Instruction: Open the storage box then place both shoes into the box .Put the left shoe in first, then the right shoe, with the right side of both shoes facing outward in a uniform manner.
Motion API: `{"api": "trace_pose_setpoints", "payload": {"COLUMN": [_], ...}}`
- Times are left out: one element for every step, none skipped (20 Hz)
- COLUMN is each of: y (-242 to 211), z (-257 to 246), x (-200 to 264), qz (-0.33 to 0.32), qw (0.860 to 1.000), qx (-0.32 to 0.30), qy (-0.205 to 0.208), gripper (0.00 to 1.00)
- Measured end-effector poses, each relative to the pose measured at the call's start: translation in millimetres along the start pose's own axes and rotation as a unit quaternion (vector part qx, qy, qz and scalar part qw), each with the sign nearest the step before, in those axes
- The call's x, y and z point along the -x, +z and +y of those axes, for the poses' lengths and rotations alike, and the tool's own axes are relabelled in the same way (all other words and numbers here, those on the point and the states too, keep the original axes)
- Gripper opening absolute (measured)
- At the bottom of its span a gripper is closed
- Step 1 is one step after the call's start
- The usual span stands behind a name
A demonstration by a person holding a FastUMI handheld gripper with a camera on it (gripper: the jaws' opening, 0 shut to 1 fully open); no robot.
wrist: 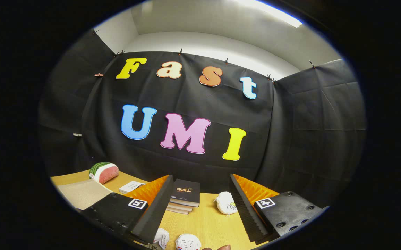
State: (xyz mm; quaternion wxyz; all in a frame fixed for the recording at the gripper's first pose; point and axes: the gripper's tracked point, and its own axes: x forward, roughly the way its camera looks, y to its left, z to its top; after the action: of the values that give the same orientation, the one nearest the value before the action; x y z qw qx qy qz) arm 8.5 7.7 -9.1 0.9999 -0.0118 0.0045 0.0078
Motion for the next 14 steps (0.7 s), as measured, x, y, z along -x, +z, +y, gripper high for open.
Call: {"api": "trace_pose_setpoints", "payload": {"y": [0.5,0.7,0.5,0.3,0.6,0.7,0.8,-0.7,-2.1,-2.8,-1.3,-0.4,-0.3,-3.7], "z": [0.7,1.1,2.1,3.7,5.3,6.6,8.2,10.1,10.5,7.6,7.5,14.5,18.7,18.1], "x": [-0.3,-0.1,0.6,0.7,1.6,2.0,2.4,2.1,2.0,2.9,2.6,3.7,4.2,3.9], "qz": [-0.001,-0.001,0.0,0.001,0.001,0.002,0.003,0.006,0.009,0.009,0.005,0.003,0.004,0.008], "qw": [1.0,1.0,1.0,1.0,1.0,1.0,1.0,1.0,1.0,1.0,1.0,1.0,0.999,0.999], "qx": [0.0,0.0,0.001,0.001,0.002,0.002,0.001,-0.002,-0.002,0.0,-0.004,-0.019,-0.035,-0.046], "qy": [0.0,0.0,0.001,0.003,0.005,0.007,0.009,0.012,0.011,0.006,0.005,0.014,0.019,0.019], "gripper": [0.97,0.97,0.97,0.97,0.97,0.97,0.97,0.97,0.97,0.97,0.97,0.97,0.97,0.97]}}
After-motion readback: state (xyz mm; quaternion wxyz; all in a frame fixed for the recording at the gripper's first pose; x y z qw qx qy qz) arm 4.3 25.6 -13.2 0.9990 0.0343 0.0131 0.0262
